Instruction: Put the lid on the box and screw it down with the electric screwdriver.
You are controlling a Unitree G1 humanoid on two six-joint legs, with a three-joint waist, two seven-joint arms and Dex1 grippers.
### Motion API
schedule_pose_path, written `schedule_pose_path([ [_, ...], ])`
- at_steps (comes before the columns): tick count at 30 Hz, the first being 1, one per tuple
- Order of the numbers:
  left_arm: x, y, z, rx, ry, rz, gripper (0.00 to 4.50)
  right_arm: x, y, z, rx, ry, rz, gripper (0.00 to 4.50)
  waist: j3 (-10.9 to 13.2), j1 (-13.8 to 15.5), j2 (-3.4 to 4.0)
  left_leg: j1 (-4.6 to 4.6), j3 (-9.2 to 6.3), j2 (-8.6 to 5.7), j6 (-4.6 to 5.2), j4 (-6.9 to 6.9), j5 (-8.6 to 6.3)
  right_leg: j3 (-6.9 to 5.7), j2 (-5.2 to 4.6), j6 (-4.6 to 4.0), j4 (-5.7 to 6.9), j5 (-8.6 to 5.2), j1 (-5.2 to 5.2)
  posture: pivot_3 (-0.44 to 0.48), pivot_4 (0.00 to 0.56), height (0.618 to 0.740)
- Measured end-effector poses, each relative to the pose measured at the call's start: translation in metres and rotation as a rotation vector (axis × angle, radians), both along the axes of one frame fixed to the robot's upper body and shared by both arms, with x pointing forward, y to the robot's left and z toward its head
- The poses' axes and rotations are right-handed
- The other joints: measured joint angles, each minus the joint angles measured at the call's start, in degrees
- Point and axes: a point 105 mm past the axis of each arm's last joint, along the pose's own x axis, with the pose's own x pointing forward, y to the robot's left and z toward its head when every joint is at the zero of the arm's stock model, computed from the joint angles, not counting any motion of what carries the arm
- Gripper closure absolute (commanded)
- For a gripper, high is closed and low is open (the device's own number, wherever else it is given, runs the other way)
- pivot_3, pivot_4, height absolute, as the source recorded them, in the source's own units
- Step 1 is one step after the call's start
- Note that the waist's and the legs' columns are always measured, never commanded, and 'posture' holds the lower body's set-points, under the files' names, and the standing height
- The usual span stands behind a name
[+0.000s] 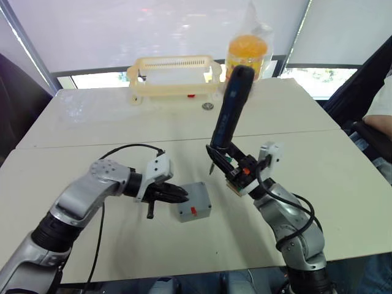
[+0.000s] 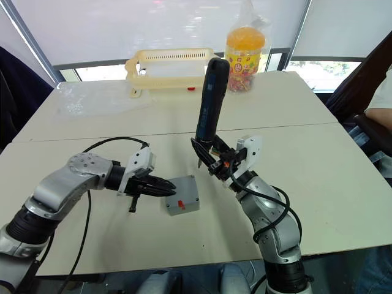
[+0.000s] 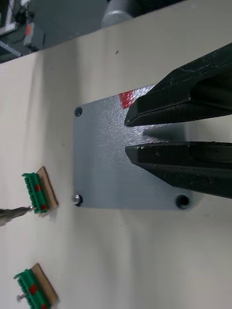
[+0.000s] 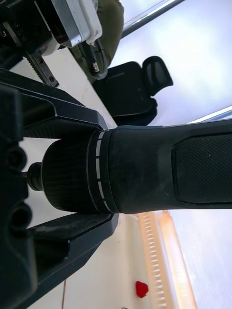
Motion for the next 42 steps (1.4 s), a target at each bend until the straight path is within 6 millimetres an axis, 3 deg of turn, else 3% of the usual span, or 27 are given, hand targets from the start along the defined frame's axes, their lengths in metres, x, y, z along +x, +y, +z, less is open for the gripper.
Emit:
schedule_pose_path([
  [21,0.001,-0.009,-0.01,0.016,-0.069,-0.029,3.91,-0.005,0.016,-0.015,-0.015,0.006,0.007,2.79,-0.1,0.1,-0.03,0.11,0.0,0.0,0.0,0.01,0.0,0.0,0.0,0.0,0.0,0.0,0.12,0.0,0.15,0.74],
  [42,0.0,-0.009,-0.011,0.017,-0.063,-0.025,3.91,0.0,0.013,-0.024,-0.034,0.001,-0.022,2.79,-0.2,0.0,-0.03,0.17,0.0,-0.02,0.0,0.01,0.0,0.0,0.01,0.0,0.03,0.01,0.17,0.0,0.15,0.74],
])
